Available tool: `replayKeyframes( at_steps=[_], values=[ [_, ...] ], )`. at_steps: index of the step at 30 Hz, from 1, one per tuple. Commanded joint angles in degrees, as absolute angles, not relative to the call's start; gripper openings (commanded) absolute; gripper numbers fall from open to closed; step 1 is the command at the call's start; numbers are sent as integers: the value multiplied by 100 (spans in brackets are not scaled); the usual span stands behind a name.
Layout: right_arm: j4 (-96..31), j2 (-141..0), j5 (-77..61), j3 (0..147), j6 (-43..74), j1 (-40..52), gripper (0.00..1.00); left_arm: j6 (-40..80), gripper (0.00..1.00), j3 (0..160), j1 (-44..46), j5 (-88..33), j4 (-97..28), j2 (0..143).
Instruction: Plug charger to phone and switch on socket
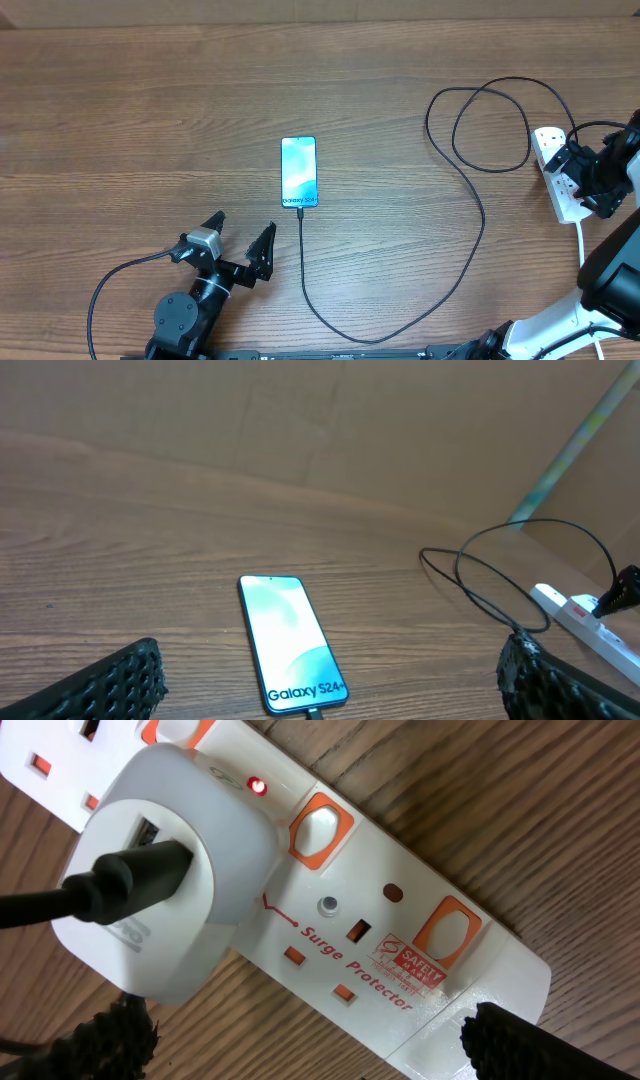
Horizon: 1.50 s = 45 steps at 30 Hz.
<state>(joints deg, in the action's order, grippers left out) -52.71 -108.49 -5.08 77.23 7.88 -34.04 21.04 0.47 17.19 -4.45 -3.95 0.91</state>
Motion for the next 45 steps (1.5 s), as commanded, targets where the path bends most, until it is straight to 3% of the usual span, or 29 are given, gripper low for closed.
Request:
replayKeyframes(
  at_steps=[1, 45],
  values=[
    [-5253, -10715, -475, 7710, 784, -3409, 100, 2126, 100, 27, 1684, -405, -421, 21],
    [-5151, -10715, -475, 7710, 784, -3439, 100, 2126, 100, 27, 1684, -405, -421, 21]
  ],
)
